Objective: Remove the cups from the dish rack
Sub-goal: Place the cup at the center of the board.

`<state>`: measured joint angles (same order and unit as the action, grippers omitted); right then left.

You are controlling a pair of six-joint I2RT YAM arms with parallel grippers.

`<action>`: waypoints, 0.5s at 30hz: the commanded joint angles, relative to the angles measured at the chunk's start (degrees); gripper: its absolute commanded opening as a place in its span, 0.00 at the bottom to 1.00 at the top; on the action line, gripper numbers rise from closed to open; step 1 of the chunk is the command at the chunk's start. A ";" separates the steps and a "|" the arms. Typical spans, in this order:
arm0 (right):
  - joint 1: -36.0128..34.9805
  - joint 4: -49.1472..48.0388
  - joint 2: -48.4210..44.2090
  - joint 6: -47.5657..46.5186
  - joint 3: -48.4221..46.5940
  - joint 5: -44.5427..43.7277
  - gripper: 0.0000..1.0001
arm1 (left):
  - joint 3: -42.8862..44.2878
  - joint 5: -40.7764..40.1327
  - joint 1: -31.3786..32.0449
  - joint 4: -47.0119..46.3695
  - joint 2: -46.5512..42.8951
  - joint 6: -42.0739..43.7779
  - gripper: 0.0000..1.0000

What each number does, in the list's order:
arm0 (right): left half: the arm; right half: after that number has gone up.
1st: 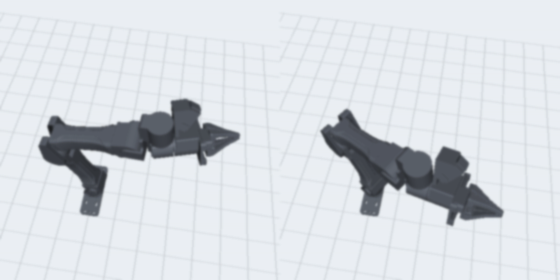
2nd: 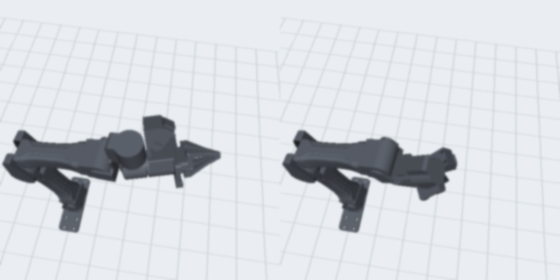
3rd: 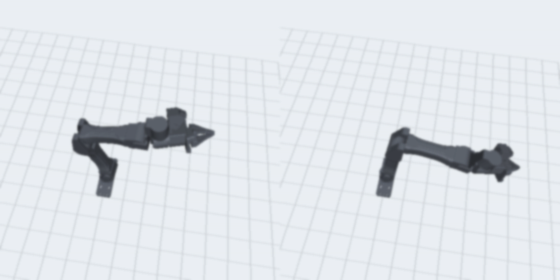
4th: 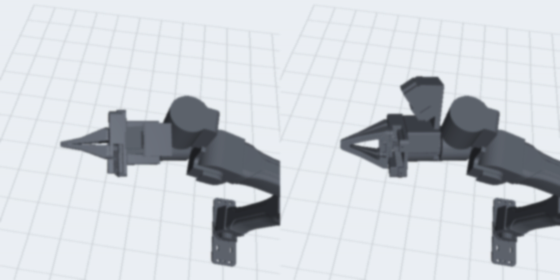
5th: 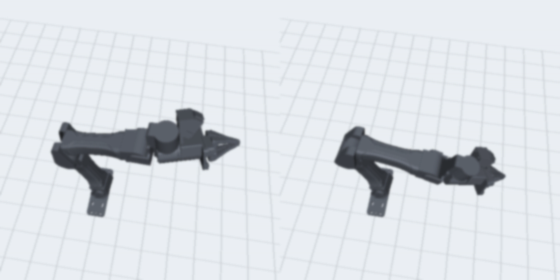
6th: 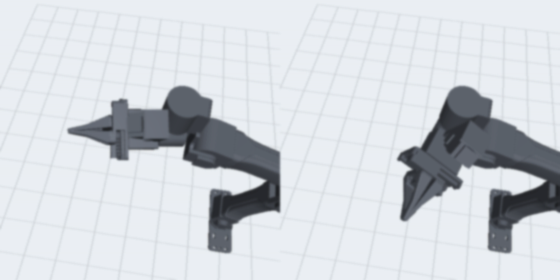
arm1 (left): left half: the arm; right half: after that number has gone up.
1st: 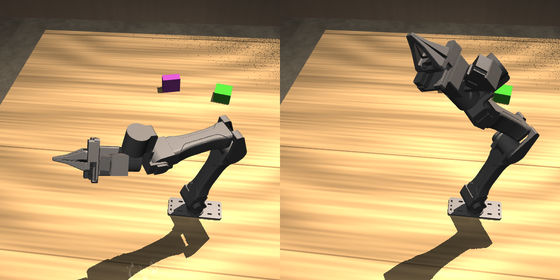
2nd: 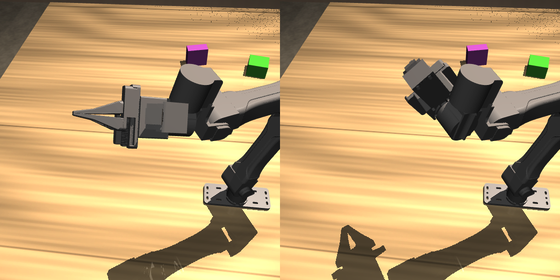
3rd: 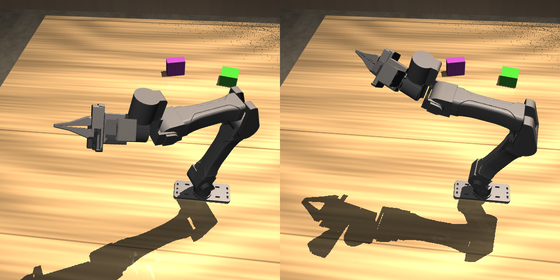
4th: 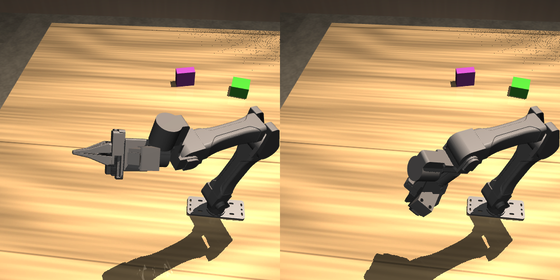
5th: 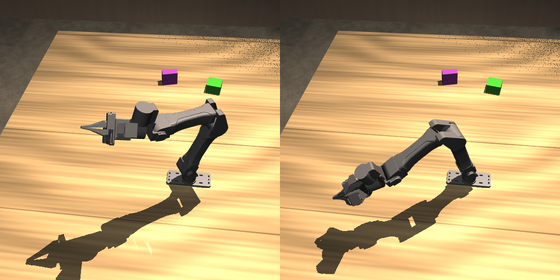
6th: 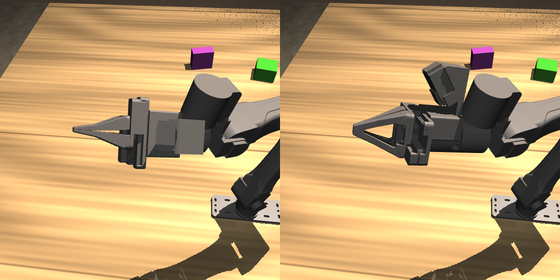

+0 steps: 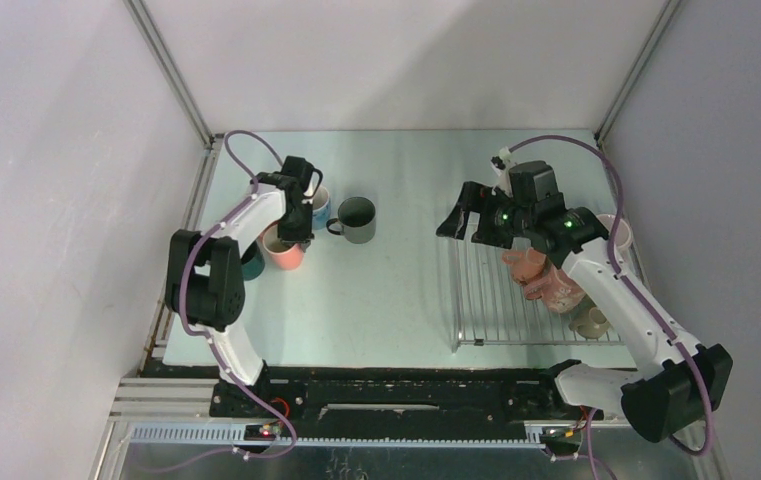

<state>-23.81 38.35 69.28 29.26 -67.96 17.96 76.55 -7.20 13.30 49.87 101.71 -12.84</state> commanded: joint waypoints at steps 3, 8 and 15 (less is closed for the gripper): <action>-0.78 1.38 -2.72 -1.65 -0.34 -4.17 1.00 | 1.39 -2.25 -0.66 -0.97 -1.20 1.59 0.37; -1.12 1.90 -2.92 -1.31 -0.38 -5.17 1.00 | 1.68 -2.64 -0.65 -0.83 -2.48 1.44 0.50; -2.22 2.50 -3.31 -0.66 -0.35 -7.79 1.00 | 2.74 -2.52 -0.37 0.05 -6.19 1.43 0.64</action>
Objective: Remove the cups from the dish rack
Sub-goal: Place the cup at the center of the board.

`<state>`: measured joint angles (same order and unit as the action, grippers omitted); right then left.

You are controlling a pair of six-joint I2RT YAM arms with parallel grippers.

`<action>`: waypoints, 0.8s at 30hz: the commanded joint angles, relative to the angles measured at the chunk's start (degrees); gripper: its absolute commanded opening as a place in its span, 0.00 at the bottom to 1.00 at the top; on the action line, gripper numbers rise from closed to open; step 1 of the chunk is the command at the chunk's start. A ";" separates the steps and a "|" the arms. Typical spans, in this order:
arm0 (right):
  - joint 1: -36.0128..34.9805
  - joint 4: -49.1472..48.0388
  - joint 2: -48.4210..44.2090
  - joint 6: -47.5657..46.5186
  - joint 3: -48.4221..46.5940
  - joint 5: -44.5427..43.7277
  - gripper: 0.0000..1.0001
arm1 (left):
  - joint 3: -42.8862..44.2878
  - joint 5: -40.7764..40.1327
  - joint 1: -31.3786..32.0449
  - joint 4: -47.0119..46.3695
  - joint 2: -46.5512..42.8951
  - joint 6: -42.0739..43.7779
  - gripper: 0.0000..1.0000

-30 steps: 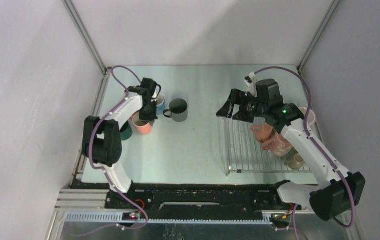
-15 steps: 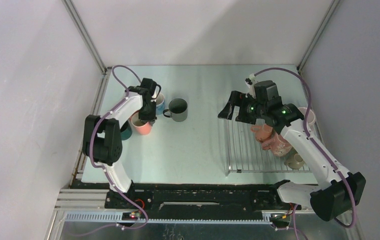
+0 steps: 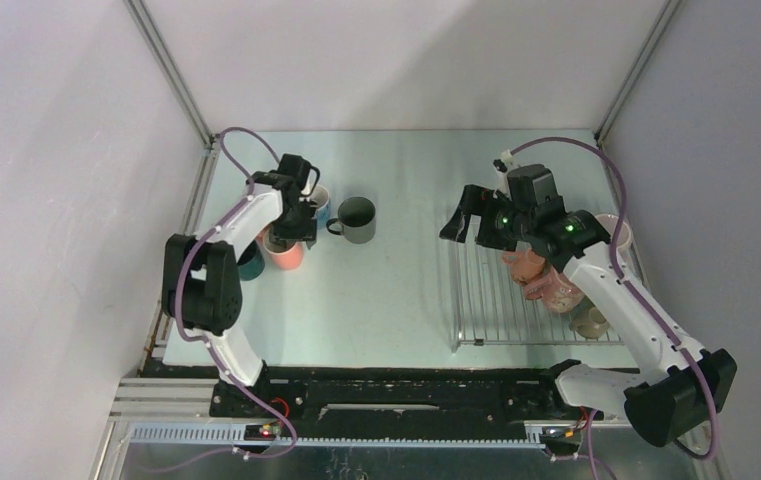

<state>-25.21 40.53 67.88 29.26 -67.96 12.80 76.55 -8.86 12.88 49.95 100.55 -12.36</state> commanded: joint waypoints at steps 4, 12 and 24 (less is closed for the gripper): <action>-1.32 1.40 -2.19 -0.14 -0.37 -5.84 1.00 | 3.02 -1.64 0.84 0.24 -7.83 0.77 0.71; -1.77 6.77 -3.43 1.23 -0.34 -19.59 1.00 | 3.38 -1.84 3.81 -0.34 -15.07 0.33 0.90; -1.32 14.88 -1.26 4.33 -0.40 -37.35 1.00 | 3.27 1.51 11.54 -4.20 -25.08 -1.00 1.00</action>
<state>-26.68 52.21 65.58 31.40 -67.96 -16.56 77.60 -9.23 21.85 49.06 79.72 -12.56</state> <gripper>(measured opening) 0.994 0.996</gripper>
